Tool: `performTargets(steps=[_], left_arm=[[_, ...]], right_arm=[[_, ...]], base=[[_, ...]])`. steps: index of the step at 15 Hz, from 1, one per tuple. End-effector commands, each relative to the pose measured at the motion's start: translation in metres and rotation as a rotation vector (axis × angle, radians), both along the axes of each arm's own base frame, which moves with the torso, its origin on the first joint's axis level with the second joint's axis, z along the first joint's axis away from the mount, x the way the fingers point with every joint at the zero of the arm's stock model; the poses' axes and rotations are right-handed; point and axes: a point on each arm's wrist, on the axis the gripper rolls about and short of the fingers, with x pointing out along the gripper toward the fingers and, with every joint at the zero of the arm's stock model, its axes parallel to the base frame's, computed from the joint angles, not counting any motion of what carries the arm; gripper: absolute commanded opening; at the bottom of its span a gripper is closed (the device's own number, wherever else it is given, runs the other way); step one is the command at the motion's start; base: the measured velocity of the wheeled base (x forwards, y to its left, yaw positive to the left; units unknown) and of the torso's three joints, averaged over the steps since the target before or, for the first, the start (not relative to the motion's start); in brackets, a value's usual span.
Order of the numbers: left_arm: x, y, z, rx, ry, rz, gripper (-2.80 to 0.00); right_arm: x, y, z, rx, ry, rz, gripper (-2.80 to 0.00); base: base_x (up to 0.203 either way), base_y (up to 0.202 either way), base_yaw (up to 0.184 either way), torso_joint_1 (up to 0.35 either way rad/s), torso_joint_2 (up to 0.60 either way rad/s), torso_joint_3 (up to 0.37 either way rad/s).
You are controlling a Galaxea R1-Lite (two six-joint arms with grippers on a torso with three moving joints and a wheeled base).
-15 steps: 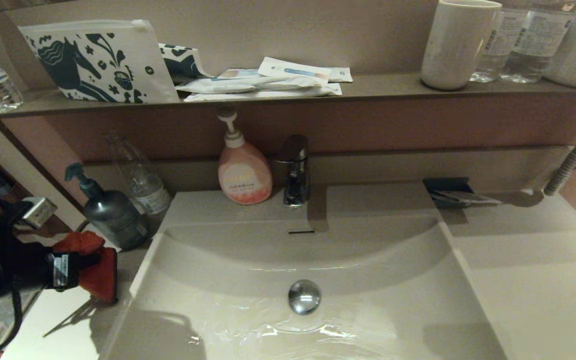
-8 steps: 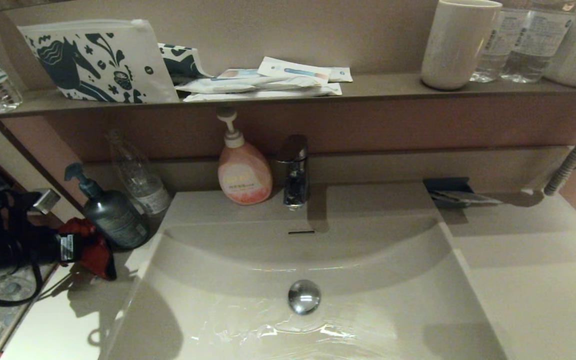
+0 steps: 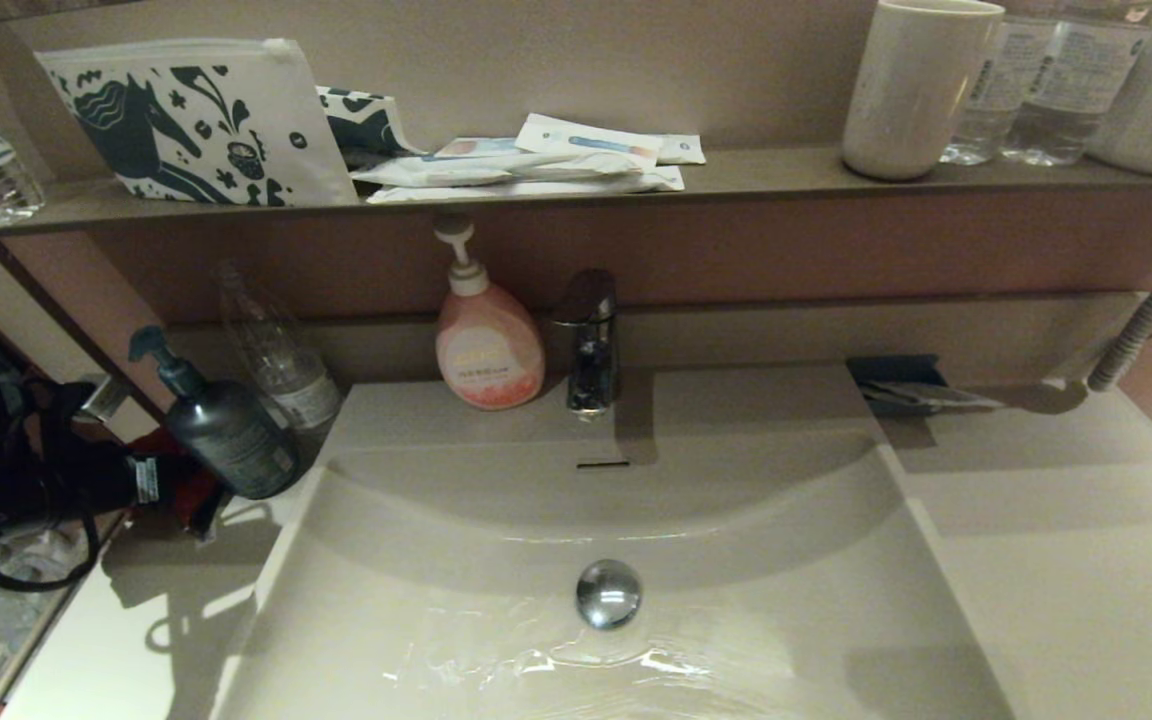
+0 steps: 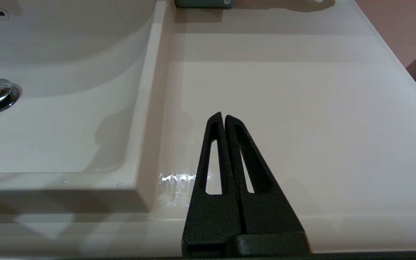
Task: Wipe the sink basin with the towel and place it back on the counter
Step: Wipe the sink
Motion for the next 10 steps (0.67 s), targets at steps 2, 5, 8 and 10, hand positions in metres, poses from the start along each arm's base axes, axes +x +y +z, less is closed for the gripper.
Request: performTargets(steps=[2, 5, 8, 10], left_arm=[[0.007, 0.004, -0.007, -0.007, -0.033, -0.035, -2.8], [0.0, 0.007, -0.016, -0.022, 0.0, -0.017, -2.8], [-0.019, 0.009, -0.017, -0.052, 0.049, 0.017, -2.8], [-0.039, 0.003, -0.009, -0.072, 0.076, 0.036, -2.8]], right_arm=[[0.0, 0.0, 0.0, 0.0, 0.001, 0.001, -2.8], [0.0, 0.0, 0.0, 0.0, 0.001, 0.001, -2.8], [0.0, 0.0, 0.0, 0.0, 0.001, 0.001, -2.8], [0.0, 0.0, 0.0, 0.0, 0.001, 0.001, -2.8]], base=[[0.0, 0.0, 0.0, 0.0, 0.0, 0.0], [0.0, 0.0, 0.0, 0.0, 0.0, 0.0], [0.0, 0.0, 0.0, 0.0, 0.0, 0.0], [0.0, 0.0, 0.0, 0.0, 0.0, 0.0]])
